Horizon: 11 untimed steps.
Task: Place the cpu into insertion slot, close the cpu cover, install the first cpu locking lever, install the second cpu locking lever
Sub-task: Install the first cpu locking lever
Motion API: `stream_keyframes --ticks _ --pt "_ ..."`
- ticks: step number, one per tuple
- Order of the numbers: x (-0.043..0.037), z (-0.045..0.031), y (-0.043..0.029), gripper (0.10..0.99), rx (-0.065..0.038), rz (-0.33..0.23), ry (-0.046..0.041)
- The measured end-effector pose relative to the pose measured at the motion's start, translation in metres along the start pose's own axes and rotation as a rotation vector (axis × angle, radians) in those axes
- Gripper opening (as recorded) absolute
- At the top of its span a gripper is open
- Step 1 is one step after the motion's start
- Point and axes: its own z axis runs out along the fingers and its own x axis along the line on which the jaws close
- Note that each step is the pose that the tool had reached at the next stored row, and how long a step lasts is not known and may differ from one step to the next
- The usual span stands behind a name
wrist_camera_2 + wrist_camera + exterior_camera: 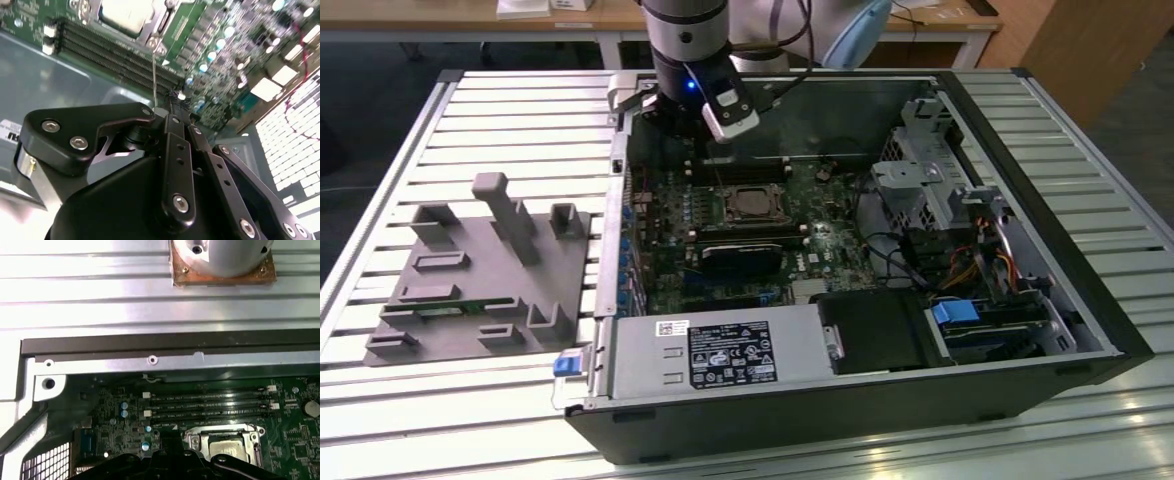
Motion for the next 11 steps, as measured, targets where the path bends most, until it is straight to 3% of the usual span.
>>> stream_keyframes --ticks 2,5,11 --pt "0.0011 0.0006 -0.0003 0.106 -0.019 0.001 0.0012" --pt "0.0017 0.003 -0.0012 0.106 -0.037 0.002 0.0023" --pt "0.002 0.0112 -0.0037 0.106 -0.052 0.003 0.0033"
